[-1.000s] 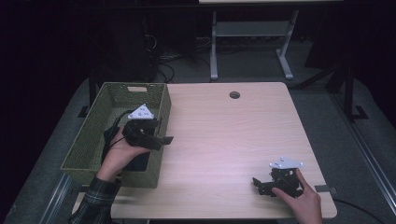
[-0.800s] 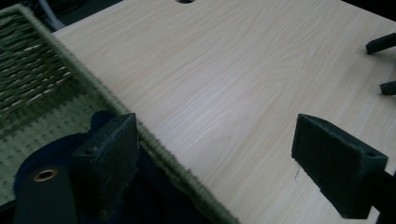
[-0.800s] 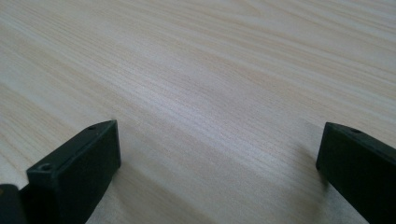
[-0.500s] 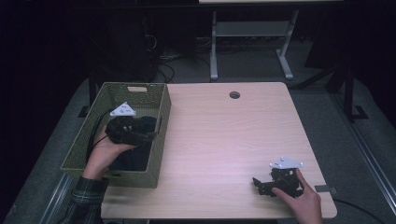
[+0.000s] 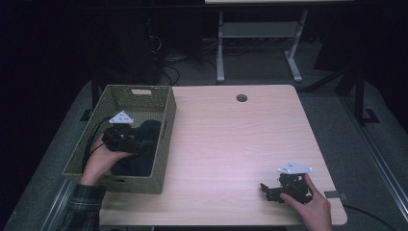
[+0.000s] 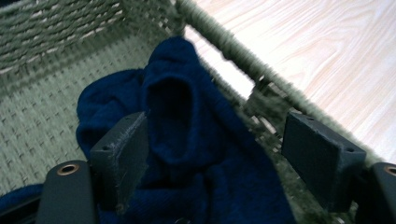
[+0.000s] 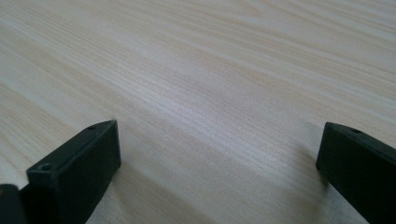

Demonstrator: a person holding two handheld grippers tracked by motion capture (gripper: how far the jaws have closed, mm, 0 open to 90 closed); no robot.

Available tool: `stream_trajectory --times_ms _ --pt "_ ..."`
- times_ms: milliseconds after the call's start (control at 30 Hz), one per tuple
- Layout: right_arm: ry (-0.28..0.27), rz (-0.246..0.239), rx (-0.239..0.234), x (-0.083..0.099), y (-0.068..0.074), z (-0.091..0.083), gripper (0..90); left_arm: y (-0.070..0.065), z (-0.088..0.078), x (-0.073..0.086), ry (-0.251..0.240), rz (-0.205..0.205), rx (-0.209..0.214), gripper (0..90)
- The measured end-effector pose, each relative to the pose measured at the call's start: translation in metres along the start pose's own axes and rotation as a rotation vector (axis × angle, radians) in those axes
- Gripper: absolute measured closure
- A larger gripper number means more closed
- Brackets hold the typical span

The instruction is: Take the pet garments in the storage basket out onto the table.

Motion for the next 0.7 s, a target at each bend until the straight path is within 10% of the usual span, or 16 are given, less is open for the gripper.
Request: stream_trajectory --times_ms 700 --pt "0.0 0.0 0.0 0.0 0.0 0.0 0.0 0.005 0.023 0.034 0.144 0.011 0.065 28.5"
Point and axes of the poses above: each handheld gripper's, and its own axes: z roughly forward along the jaws, x roughly out of its underside, y roughly to its left, the point moved 7 cm from there along z, roughly forward along the jaws, and after that the axes turned 12 degrees about -y, right-handed, at the moved point
